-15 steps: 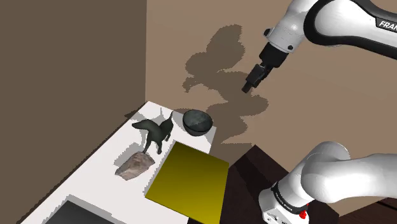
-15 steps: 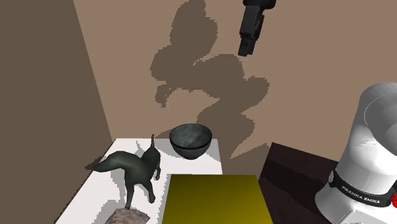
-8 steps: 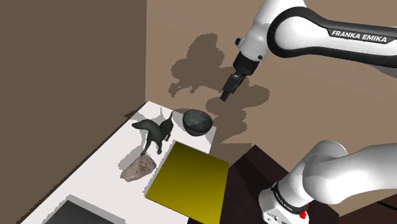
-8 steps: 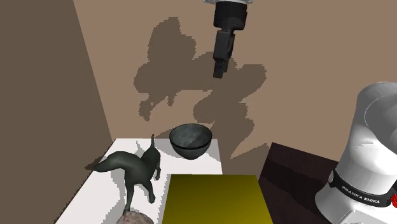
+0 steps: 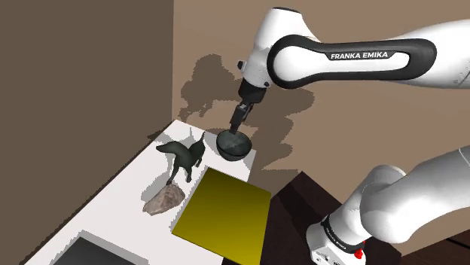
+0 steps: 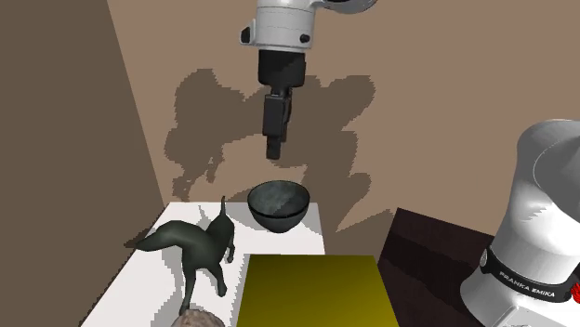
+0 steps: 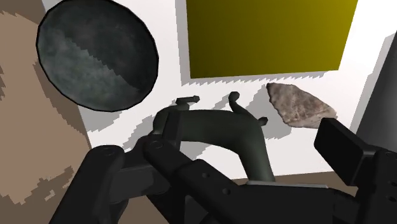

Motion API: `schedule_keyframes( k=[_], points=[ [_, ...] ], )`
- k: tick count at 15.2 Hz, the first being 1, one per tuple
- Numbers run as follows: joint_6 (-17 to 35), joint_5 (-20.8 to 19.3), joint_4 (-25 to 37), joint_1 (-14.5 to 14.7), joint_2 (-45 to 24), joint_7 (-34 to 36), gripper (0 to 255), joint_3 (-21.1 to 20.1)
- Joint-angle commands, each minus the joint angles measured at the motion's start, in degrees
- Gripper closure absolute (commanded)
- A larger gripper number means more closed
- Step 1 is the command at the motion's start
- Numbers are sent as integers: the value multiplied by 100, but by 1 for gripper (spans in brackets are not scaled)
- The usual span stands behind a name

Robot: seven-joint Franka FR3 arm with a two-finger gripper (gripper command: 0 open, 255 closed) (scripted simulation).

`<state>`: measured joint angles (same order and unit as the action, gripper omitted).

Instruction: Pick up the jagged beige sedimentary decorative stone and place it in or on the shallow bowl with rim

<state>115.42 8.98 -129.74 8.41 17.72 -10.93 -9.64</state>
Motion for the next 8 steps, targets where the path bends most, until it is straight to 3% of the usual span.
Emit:
schedule_keyframes(
  k=[1, 8],
  points=[
    [169, -30, 145, 78, -357, -80, 0, -100],
    [670, -287, 795, 376, -1673, -188, 0, -486]
  ],
)
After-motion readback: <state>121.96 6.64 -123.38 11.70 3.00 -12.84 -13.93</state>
